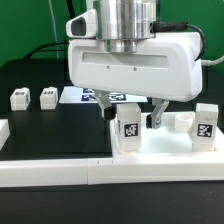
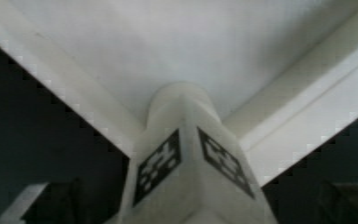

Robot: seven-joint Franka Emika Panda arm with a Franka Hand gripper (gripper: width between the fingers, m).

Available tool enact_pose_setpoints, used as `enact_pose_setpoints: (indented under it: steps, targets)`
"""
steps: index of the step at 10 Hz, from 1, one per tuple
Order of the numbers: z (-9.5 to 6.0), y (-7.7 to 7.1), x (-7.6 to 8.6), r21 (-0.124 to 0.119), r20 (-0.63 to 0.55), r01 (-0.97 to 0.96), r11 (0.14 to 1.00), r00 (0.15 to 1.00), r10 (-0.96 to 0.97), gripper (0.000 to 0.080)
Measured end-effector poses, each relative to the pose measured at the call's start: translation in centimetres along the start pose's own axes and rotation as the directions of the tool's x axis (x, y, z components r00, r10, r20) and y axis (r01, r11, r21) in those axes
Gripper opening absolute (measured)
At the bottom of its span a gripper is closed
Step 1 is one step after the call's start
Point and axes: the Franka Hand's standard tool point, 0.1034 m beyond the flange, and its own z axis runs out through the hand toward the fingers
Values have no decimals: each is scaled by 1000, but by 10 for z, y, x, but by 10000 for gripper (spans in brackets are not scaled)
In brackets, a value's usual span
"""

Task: Assemble square table

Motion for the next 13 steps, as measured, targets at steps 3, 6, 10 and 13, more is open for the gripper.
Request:
enact_pose_setpoints:
  steps: [3,6,10,13]
  targets:
    - [-2,0,3,-12,-5,367,930,930,-367,649]
    - [-2,1,5,-15,-7,539,842,842,-539,649]
    - [-1,2,5,-12,-8,374,927,927,-374,376]
    - [-1,2,4,-10,-9,189,982,982,-189,290]
